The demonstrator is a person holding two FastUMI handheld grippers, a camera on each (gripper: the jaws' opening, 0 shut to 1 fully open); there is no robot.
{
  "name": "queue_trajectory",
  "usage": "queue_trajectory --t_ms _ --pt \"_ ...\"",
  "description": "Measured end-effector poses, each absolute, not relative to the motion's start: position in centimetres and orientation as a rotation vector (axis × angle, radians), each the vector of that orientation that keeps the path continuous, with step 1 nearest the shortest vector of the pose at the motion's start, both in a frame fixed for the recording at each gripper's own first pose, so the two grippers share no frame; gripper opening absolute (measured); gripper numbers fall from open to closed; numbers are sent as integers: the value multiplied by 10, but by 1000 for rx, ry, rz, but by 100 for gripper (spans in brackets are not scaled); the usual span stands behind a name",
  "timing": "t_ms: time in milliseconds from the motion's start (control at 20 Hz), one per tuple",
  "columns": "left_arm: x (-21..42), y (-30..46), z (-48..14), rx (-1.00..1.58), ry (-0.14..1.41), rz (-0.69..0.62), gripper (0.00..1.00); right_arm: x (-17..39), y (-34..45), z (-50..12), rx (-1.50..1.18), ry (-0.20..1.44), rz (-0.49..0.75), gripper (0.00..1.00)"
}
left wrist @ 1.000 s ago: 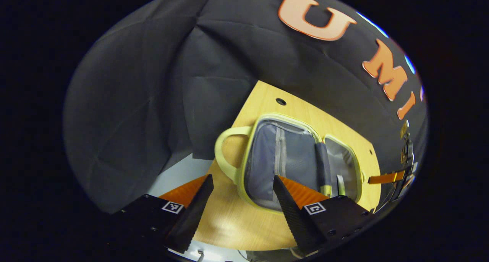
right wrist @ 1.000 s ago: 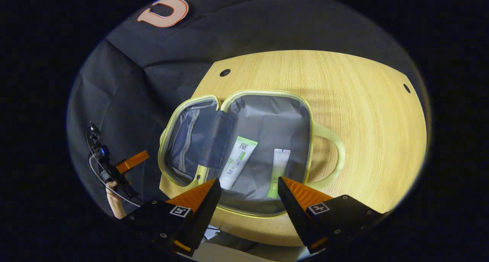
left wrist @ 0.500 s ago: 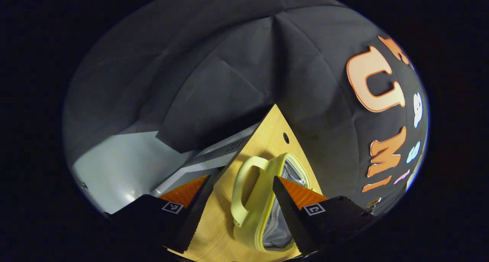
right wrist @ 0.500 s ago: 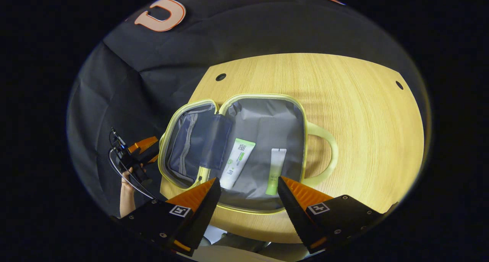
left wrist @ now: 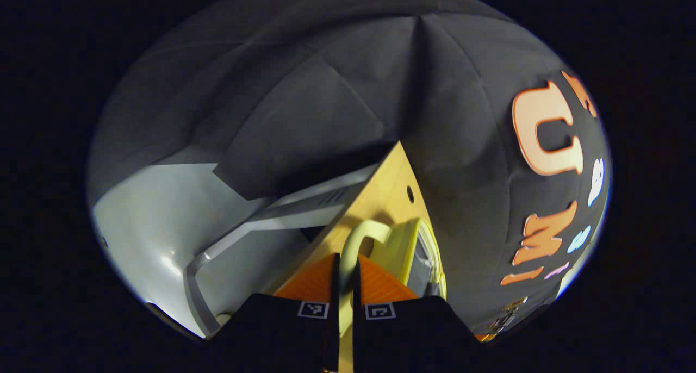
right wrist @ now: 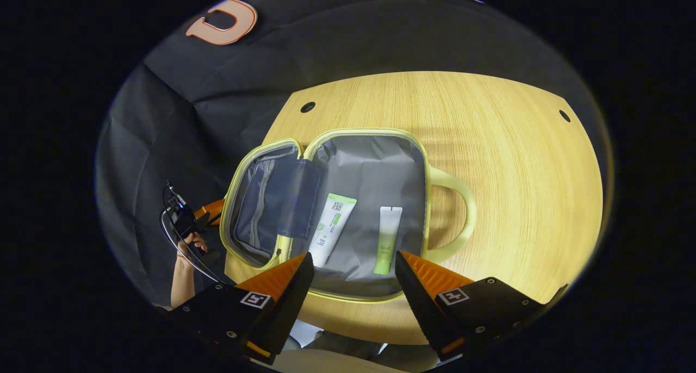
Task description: First open the suitcase, pack the skin care products into it, and then close the suitcase.
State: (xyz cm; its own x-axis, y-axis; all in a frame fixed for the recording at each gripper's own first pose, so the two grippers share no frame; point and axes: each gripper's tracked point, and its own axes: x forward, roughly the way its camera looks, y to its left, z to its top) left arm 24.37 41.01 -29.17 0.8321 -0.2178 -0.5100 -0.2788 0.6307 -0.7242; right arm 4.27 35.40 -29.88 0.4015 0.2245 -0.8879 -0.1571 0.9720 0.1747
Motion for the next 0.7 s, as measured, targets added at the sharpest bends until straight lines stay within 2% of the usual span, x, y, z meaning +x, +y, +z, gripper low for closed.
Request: queue_trajectory --t_ms 200,450,700 --pt "243 406 -276 -686 665 57 10 50 351 -291 63 1094 243 96" --pt "244 376 -203 -436 671 71 9 72 327 -259 36 970 226 96" --pt "242 311 -121 -282 624 73 9 98 289 -215 -11 801 210 95"
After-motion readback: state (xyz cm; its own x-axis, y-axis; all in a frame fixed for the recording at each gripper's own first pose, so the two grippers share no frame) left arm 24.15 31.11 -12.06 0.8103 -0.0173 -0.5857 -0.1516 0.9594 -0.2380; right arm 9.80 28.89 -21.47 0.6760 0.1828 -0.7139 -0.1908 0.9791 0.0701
